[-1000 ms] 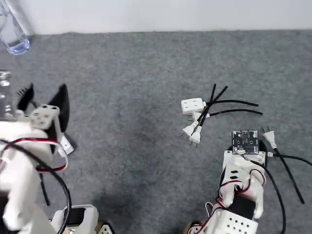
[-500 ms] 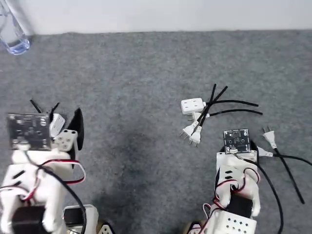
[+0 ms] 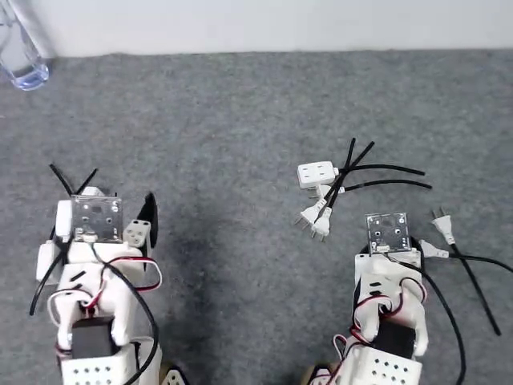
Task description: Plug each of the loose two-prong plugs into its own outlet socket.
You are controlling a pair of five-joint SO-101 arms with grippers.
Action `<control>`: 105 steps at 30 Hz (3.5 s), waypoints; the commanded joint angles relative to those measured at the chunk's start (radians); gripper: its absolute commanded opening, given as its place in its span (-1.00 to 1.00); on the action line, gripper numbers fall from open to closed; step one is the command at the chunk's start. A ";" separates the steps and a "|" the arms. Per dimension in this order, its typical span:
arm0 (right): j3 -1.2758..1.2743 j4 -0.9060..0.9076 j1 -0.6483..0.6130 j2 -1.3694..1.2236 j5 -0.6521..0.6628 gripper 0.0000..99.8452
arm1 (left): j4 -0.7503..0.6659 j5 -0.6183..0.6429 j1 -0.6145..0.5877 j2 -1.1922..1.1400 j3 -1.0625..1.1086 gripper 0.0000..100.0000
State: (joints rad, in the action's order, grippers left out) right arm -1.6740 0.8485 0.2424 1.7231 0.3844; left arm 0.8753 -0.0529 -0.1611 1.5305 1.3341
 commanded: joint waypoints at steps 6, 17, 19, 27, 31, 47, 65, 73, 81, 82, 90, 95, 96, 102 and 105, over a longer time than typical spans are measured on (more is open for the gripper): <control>0.006 0.007 -0.021 0.015 0.012 -0.65 | -0.157 0.066 -0.002 0.138 0.277 -0.64; 0.419 0.205 -0.122 -0.004 -0.041 -0.65 | -0.115 0.064 -0.041 0.288 0.348 -0.64; 0.522 0.219 -0.153 -0.053 -0.041 -0.65 | -0.115 0.061 -0.043 0.288 0.348 -0.64; 0.991 0.214 -0.163 -0.633 -0.038 -0.65 | -0.115 0.058 -0.041 0.288 0.348 -0.64; 1.258 0.240 -0.163 -0.937 -0.037 -0.65 | -0.127 0.058 -0.041 0.285 0.348 -0.64; 2.183 0.578 -0.248 -1.980 0.252 -0.65 | -0.130 0.057 -0.041 0.285 0.348 -0.64; 2.529 0.697 -0.308 -2.539 0.968 -0.65 | -0.164 0.020 -0.040 0.282 0.348 -0.64; 2.618 0.751 -0.341 -2.617 1.049 -0.39 | -0.166 0.017 -0.040 0.282 0.348 -0.64; 2.624 0.700 -0.346 -2.715 1.092 -0.45 | -0.166 0.015 -0.040 0.282 0.348 -0.64; 2.624 0.687 -0.343 -2.730 1.092 -0.46 | -0.166 0.015 -0.040 0.282 0.348 -0.64; 2.624 0.673 -0.352 -2.720 1.060 -0.97 | -0.166 0.015 -0.040 0.282 0.348 -0.64; 2.625 0.716 -0.361 -2.589 0.962 -0.99 | -0.166 0.015 -0.038 0.282 0.348 -0.64; 2.625 0.751 -0.367 -2.560 0.964 -0.97 | -0.166 0.015 -0.038 0.282 0.348 -0.64; 2.624 0.946 -0.473 -2.396 0.953 -0.98 | -0.164 0.015 -0.021 0.282 0.348 -0.64; 2.618 0.949 -0.522 -2.318 0.835 -0.98 | -0.163 0.015 -0.021 0.282 0.348 -0.64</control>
State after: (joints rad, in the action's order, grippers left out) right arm 0.9344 1.7507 -0.2378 -0.7211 1.3111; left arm 0.7388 -0.0269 -0.1949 1.7975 1.6901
